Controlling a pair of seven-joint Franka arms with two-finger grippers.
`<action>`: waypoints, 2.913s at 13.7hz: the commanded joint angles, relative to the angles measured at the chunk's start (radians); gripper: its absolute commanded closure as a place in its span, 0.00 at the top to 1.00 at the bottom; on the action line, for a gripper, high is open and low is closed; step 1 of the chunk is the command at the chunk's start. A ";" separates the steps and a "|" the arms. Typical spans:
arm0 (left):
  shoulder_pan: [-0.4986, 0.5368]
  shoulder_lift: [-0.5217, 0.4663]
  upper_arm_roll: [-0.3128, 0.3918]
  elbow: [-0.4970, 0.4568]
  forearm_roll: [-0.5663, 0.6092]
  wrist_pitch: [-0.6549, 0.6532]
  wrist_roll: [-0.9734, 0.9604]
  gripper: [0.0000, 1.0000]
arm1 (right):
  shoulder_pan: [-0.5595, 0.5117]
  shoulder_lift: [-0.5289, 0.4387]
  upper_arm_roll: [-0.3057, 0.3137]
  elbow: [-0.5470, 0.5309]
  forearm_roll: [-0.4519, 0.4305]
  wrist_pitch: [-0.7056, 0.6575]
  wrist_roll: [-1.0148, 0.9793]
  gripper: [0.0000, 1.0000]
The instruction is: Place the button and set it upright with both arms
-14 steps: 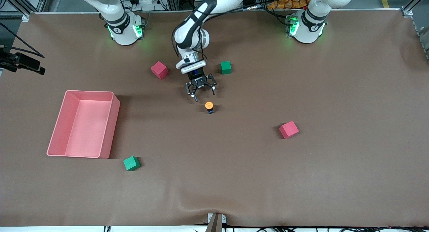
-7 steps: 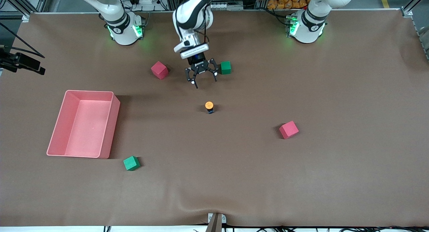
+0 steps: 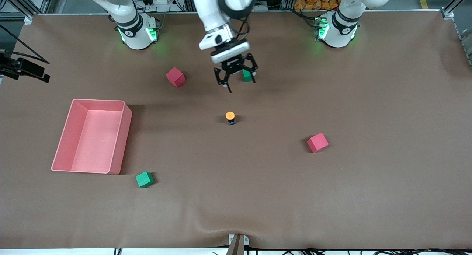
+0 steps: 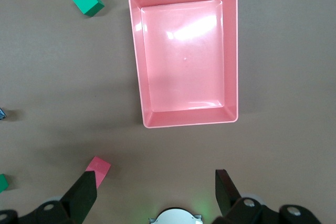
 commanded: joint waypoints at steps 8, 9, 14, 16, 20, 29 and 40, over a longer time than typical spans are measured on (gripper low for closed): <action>0.348 -0.242 -0.006 0.048 -0.458 0.012 0.651 1.00 | 0.003 -0.012 0.008 0.008 0.006 -0.013 0.029 1.00; 0.380 -0.265 -0.007 0.046 -0.490 -0.001 0.700 1.00 | 0.003 -0.012 0.008 0.017 0.007 -0.023 0.037 1.00; 0.612 -0.341 -0.009 0.065 -0.723 -0.114 1.070 1.00 | 0.006 -0.012 0.008 0.030 0.006 -0.040 0.038 1.00; 0.686 -0.344 -0.009 0.106 -0.754 -0.197 1.197 1.00 | 0.010 -0.012 0.008 0.030 0.006 -0.036 0.038 1.00; 0.851 -0.345 -0.010 0.200 -0.756 -0.367 1.525 1.00 | 0.021 -0.015 0.008 0.027 0.006 0.036 0.034 1.00; 0.945 -0.431 -0.027 0.097 -0.717 -0.461 1.704 1.00 | 0.019 -0.016 0.008 0.020 0.006 0.017 0.018 1.00; 1.053 -0.381 0.033 0.048 -0.679 -0.347 2.025 1.00 | 0.032 -0.016 0.008 0.020 0.006 0.049 0.017 1.00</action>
